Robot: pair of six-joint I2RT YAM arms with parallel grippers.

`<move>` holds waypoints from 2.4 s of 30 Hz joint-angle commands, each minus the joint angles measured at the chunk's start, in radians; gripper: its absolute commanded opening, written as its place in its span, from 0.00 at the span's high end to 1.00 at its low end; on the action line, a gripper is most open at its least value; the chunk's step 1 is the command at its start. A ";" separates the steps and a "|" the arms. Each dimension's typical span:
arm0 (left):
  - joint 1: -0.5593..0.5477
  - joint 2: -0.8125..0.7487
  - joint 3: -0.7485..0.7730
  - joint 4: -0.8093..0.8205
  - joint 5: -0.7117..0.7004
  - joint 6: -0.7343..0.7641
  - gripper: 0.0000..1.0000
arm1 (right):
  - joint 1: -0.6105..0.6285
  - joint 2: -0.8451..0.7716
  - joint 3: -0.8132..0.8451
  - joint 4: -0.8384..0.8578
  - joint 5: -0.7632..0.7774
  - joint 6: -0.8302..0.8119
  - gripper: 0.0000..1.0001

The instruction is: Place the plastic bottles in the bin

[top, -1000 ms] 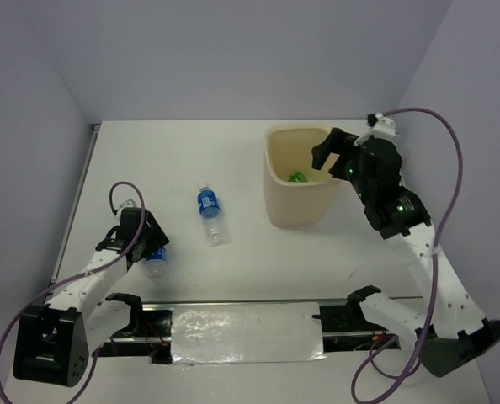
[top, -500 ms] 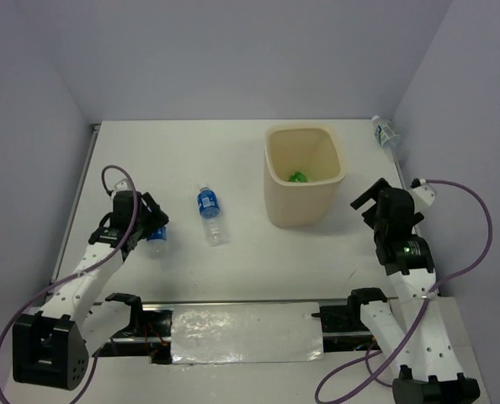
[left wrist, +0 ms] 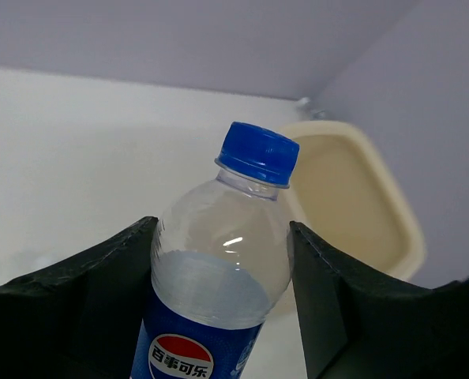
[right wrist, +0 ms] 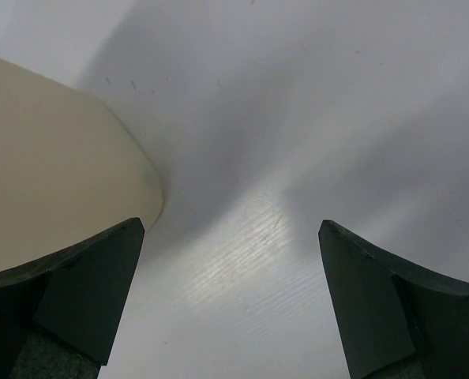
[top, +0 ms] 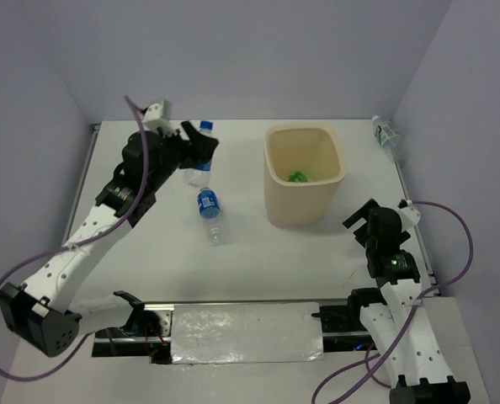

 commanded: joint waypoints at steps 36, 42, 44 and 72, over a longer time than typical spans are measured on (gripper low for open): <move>-0.349 0.613 0.740 0.132 0.111 0.317 0.01 | -0.008 -0.110 -0.067 0.121 -0.014 -0.136 0.00; -0.320 0.370 0.342 0.203 -0.357 0.374 0.01 | -0.008 -0.113 -0.061 0.125 -0.026 -0.148 0.00; -0.254 0.283 0.222 0.151 -0.400 0.308 0.01 | -0.008 -0.110 -0.058 0.122 -0.019 -0.145 0.00; -0.058 0.551 -0.200 0.109 -0.032 -0.045 0.32 | -0.010 -0.058 -0.056 0.139 -0.002 -0.197 0.00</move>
